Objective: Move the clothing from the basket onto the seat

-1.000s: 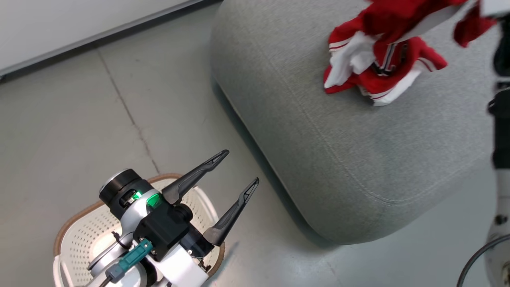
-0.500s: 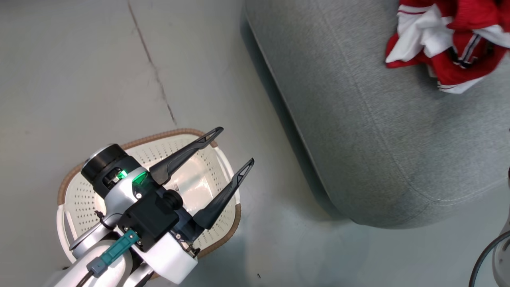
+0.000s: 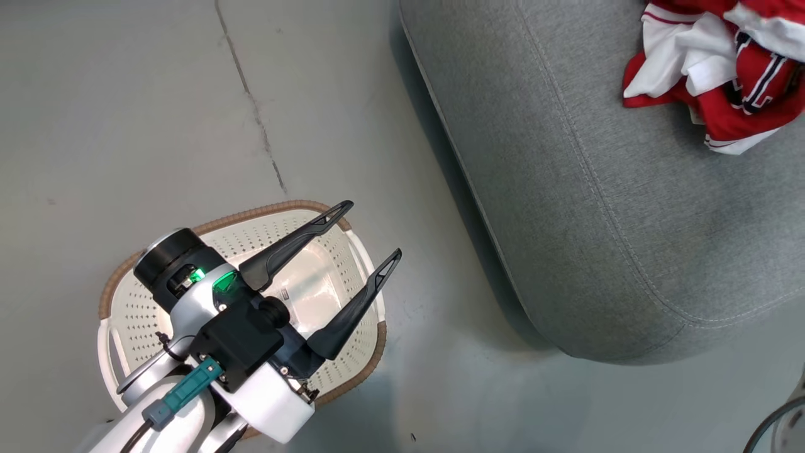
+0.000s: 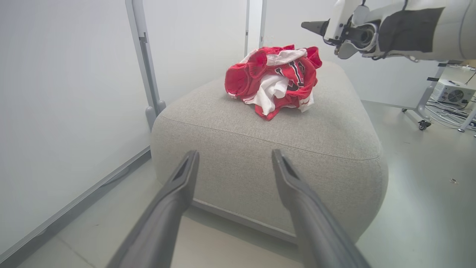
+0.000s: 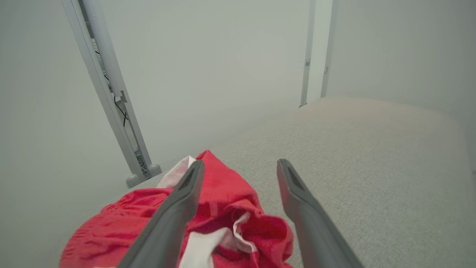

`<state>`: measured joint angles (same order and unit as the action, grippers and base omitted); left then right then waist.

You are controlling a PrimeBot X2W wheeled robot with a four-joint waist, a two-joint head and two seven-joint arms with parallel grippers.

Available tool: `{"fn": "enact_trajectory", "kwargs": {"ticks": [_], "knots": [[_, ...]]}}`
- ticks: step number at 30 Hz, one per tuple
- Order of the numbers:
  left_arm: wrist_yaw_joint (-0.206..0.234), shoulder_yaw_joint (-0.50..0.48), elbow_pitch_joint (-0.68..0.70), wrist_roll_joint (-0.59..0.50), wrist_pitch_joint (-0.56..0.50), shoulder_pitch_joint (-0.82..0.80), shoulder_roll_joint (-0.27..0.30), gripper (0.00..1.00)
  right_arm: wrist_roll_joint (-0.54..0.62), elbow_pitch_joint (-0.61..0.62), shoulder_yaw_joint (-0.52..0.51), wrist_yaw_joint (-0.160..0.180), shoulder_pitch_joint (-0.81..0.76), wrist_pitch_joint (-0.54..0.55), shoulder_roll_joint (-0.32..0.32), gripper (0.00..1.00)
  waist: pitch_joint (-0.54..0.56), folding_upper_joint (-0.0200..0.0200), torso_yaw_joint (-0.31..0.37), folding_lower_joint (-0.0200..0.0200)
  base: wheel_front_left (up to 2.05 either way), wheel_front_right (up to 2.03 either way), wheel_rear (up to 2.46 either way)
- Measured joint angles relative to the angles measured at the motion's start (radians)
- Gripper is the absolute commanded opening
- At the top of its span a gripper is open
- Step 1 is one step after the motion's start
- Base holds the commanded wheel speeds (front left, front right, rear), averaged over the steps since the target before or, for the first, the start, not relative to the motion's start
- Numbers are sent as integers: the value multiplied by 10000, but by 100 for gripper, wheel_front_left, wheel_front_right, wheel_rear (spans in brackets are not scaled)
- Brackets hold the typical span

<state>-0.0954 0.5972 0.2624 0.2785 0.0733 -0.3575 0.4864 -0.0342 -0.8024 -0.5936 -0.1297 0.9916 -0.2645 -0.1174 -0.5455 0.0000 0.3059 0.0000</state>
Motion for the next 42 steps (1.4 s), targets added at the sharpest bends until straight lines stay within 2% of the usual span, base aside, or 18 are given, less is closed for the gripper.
{"fn": "enact_trajectory", "kwargs": {"ticks": [3, 15, 21, 26, 34, 42], "knots": [[104, -8, -153, 75, 142, 22, -115, 100, -21, 508, 439, 0, -617, 2, 75, 100, 233, 0, 12, 0, 0, 0, 0], [974, -441, -1208, 656, 972, 640, -740, 100, -337, 2836, 2867, 0, -3014, 2, 477, 100, 1653, 0, -235, 0, 0, 0, 0], [1427, -815, -1908, 1091, 1360, 988, -1175, 100, -435, 4090, 3820, 0, -4663, 201, 673, 100, 2433, 0, -847, -1, 0, 0, 0], [1710, -1089, -2353, 1344, 1565, 1247, -1375, 100, -1170, 5074, 4658, -4, -5888, 809, 706, 100, 2931, 0, -1483, 0, 0, 0, 0], [2130, -1613, -2938, 1639, 1739, 1701, -1515, 100, -1572, 6550, 5348, -2, -7621, 1689, 694, 100, 3688, 0, -2619, -1, 0, 0, 0], [2502, -2186, -3348, 1994, 1827, 2327, -1578, 100, -1848, 7277, 5843, -2, -8782, 2213, 702, 100, 4445, 0, -3412, -1, 0, 0, 0]]}}
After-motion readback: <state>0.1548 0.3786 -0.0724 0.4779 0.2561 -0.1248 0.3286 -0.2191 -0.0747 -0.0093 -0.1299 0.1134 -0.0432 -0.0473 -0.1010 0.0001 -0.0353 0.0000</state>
